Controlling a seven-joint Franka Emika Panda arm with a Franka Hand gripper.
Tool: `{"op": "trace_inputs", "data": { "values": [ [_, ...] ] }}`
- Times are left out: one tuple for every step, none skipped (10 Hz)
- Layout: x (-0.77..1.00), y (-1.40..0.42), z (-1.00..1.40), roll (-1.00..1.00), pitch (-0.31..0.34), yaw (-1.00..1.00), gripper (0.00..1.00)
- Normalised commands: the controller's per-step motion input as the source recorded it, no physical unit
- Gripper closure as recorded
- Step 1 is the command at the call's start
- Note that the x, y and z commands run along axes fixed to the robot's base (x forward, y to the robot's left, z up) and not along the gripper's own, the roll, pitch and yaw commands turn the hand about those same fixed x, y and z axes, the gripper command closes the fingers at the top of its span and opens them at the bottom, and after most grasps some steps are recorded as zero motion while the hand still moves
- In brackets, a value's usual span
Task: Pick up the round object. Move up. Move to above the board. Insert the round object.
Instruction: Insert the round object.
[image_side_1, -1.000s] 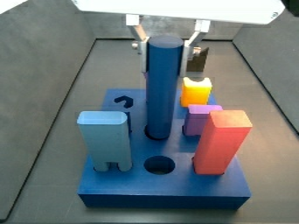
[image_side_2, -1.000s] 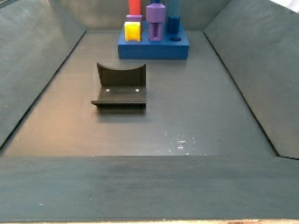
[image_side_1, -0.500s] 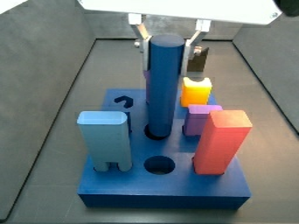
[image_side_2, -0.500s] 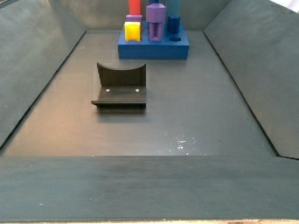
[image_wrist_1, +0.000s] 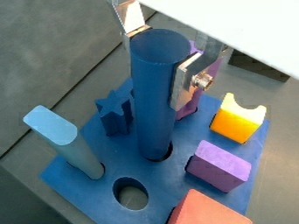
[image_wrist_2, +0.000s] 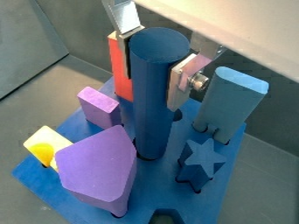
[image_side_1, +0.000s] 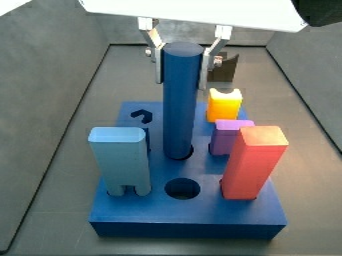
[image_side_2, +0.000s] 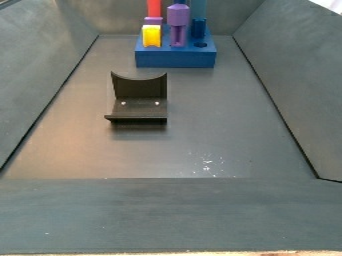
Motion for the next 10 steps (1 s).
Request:
{"op": "trace_inputs", "data": {
  "values": [
    [0.13,0.0,-0.02,0.0,0.0,-0.07,1.0],
    [0.23,0.0,0.0,0.0,0.01,-0.11,1.0],
    [0.22,0.04,0.0,0.0,0.016,-0.11,1.0],
    [0.13,0.0,-0.12,0.02,0.0,-0.09,1.0],
    [0.01,0.02,-0.16,0.05,0.0,-0.06,1.0],
    [-0.02,0.0,-0.22,0.06,0.0,-0.04,1.0],
    [-0.1,0.0,-0.4,0.01,-0.04,-0.02,1.0],
    [-0.09,0.0,-0.44,0.03,-0.043,-0.01,1.0],
    [-0.12,0.0,-0.41,0.1,-0.019,0.0,1.0],
    [-0.16,0.0,-0.44,0.12,-0.013,0.0,1.0]
  ]
}}
